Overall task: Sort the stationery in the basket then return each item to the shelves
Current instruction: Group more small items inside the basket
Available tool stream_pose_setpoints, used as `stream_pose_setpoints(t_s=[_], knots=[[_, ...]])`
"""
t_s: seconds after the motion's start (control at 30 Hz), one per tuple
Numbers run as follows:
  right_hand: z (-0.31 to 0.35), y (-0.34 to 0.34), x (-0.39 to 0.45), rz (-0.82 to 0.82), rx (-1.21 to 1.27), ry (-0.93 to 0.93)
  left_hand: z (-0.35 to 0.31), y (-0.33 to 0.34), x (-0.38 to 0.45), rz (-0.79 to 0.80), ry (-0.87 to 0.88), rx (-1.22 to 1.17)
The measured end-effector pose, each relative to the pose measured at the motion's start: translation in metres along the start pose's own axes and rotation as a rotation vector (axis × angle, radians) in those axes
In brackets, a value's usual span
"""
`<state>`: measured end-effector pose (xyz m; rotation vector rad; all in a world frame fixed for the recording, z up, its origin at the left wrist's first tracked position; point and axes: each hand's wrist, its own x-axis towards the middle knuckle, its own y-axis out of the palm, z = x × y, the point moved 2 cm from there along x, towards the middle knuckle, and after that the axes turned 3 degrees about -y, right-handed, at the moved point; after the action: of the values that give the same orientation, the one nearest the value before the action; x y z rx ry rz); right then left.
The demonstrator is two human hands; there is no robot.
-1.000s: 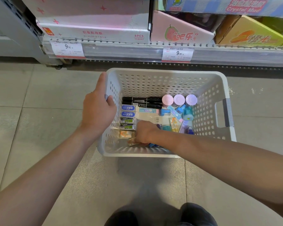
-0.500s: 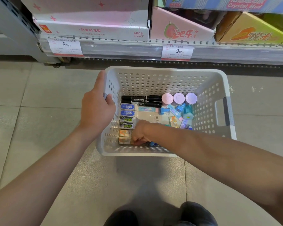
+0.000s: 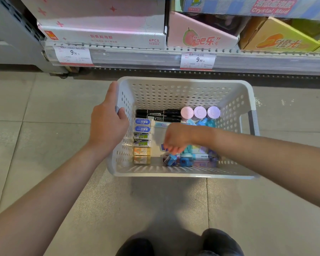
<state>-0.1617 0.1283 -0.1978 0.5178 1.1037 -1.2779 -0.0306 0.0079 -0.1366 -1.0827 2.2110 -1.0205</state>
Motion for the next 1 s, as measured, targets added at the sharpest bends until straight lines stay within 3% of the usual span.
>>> stream_pose_setpoints(t_s=[0.07, 0.1, 0.2, 0.43, 1.0], knots=[[-0.010, -0.021, -0.019, -0.193, -0.500, -0.004, -0.001, -0.001, 0.000, 0.003, 0.014, 0.003], [-0.018, -0.025, -0.026, -0.240, -0.630, 0.033, -0.002, -0.001, 0.000, 0.004, 0.018, 0.002], [-0.040, -0.024, -0.030, -0.258, -0.762, 0.110, 0.000, 0.000, 0.000, 0.004, 0.013, -0.008], [-0.057, -0.010, -0.002, -0.364, -0.726, 0.115, 0.001, 0.001, 0.000, -0.001, -0.004, -0.020], [-0.054, -0.009, -0.004, -0.415, -0.574, 0.063, 0.002, 0.001, 0.000, 0.003, -0.024, -0.025]])
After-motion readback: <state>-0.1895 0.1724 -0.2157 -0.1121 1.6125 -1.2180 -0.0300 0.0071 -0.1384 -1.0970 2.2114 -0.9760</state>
